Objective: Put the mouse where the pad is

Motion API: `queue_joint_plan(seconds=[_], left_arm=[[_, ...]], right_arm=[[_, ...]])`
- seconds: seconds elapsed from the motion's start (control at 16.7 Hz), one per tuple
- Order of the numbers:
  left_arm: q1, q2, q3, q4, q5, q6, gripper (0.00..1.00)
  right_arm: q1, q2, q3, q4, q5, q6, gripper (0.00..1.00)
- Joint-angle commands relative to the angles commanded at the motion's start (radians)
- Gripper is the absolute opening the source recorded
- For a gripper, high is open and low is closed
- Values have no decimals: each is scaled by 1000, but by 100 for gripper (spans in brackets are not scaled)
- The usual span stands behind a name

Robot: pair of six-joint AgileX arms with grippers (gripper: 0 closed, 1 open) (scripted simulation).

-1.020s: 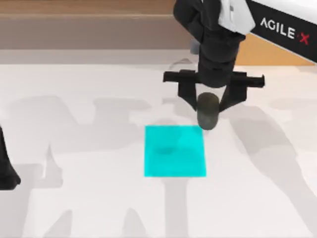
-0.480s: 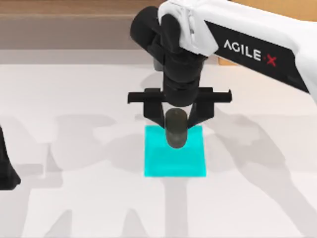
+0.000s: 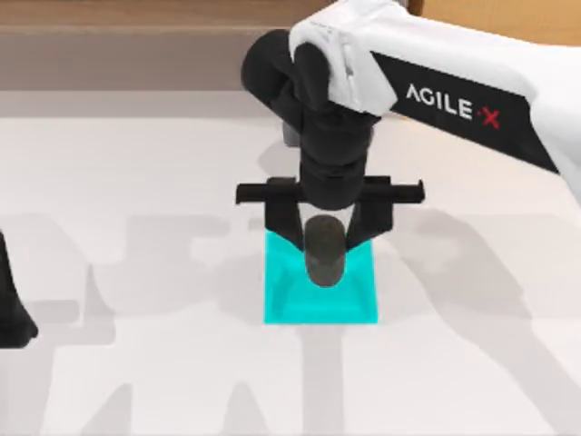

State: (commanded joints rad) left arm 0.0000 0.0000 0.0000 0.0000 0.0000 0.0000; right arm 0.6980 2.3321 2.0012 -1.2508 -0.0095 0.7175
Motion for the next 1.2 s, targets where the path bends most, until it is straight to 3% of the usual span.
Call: queue_joint_plan(seconds=[0.3, 1.02, 1.2], left_arm=[[0, 0, 0, 0, 0, 0, 100], [0, 0, 0, 0, 0, 0, 100], [0, 0, 0, 0, 0, 0, 100]], right_arm=[[0, 15, -57, 32, -24, 2, 0], [0, 21, -81, 143, 35, -1, 0], [0, 21, -81, 143, 35, -1, 23]])
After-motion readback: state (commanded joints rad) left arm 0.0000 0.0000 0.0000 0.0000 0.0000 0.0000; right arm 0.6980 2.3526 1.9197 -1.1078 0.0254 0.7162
